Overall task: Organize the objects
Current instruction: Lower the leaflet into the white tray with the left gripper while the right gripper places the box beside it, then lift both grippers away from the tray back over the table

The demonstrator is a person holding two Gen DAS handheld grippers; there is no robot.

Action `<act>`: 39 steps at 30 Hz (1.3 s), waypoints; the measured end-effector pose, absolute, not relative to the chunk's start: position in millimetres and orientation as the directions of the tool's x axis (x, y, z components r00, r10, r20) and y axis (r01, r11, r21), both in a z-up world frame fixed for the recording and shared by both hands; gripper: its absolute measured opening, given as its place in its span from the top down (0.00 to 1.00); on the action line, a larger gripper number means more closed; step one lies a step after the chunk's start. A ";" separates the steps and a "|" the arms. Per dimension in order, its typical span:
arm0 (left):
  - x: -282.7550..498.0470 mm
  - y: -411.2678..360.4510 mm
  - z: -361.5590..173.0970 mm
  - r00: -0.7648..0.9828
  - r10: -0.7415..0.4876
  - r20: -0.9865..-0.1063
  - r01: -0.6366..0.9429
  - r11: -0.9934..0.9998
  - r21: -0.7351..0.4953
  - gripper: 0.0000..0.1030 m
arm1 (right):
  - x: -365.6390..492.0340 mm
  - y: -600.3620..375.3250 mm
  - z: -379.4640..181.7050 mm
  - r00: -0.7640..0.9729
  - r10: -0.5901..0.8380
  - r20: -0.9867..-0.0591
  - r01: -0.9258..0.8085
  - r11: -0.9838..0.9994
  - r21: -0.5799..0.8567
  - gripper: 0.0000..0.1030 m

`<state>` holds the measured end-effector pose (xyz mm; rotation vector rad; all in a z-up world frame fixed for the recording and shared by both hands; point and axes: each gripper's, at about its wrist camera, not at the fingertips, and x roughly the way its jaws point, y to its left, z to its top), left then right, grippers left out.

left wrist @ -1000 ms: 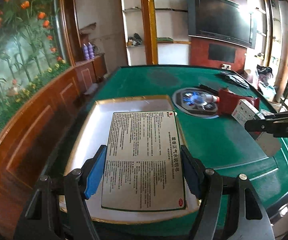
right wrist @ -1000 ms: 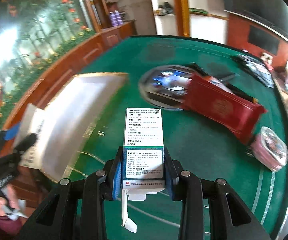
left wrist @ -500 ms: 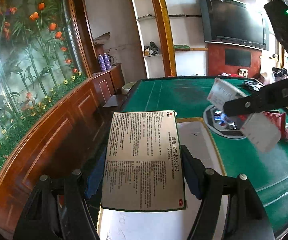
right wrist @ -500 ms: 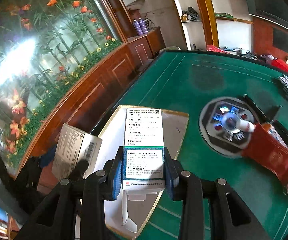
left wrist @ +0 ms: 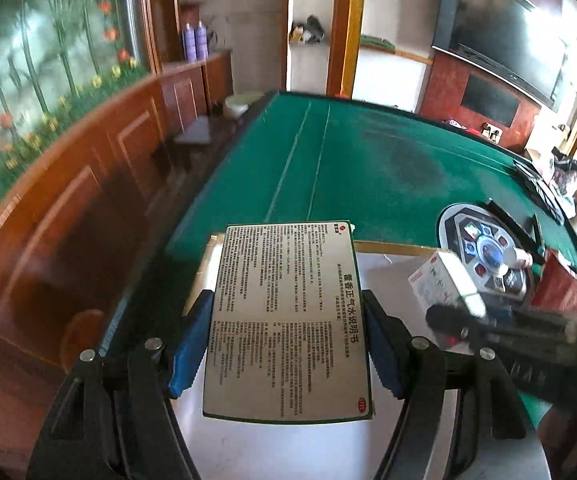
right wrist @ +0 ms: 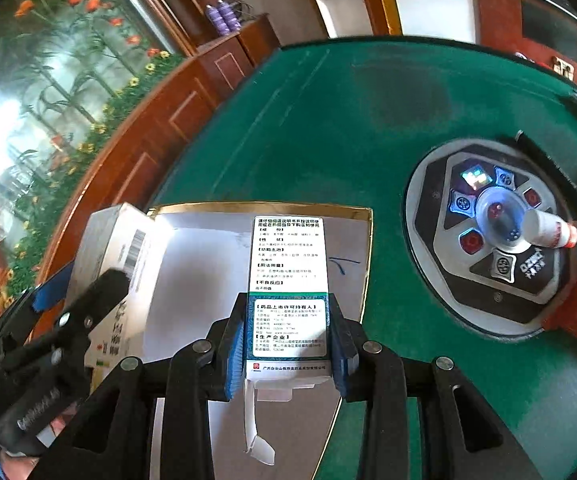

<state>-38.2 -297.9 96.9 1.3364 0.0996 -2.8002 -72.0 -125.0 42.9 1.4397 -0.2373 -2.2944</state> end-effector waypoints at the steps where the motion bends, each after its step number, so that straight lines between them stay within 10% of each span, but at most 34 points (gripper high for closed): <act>1: -41.3 -296.3 92.4 -0.621 0.000 -0.783 0.063 -0.997 -0.049 0.32 | -75.6 -124.8 39.6 -0.375 -0.433 -0.820 0.253 -0.898 0.359 0.63; 14: -74.6 -302.9 54.3 -0.581 0.022 -0.813 0.121 -0.986 -0.113 0.23 | -90.1 -141.4 26.0 -0.412 -0.368 -0.833 0.296 -0.919 0.260 0.62; 22: -48.8 -309.4 79.6 -0.670 0.049 -0.740 0.130 -0.975 -0.183 0.17 | -69.7 -130.7 49.0 -0.502 -0.414 -0.759 0.330 -0.903 0.274 0.44; 26: 20.0 -285.8 126.2 -0.856 -0.069 -0.512 0.099 -0.995 -0.031 0.16 | -10.3 -113.1 99.6 -0.738 -0.323 -0.592 0.349 -0.934 0.075 0.36; 28: 64.3 -269.0 145.4 -0.935 -0.147 -0.323 0.133 -0.989 0.065 0.09 | 4.4 -108.0 108.7 -0.788 -0.299 -0.538 0.333 -0.942 0.036 0.15; 30: 105.8 -254.7 158.9 -0.962 -0.243 -0.125 0.228 -0.966 0.124 0.00 | 63.0 -88.2 138.5 -0.935 -0.198 -0.294 0.225 -0.972 -0.062 0.00; 39: 182.5 -196.8 181.7 -0.936 -0.290 0.199 0.332 -0.915 0.229 0.00 | 116.6 -58.5 156.8 -0.978 -0.135 -0.160 0.147 -0.987 -0.070 0.00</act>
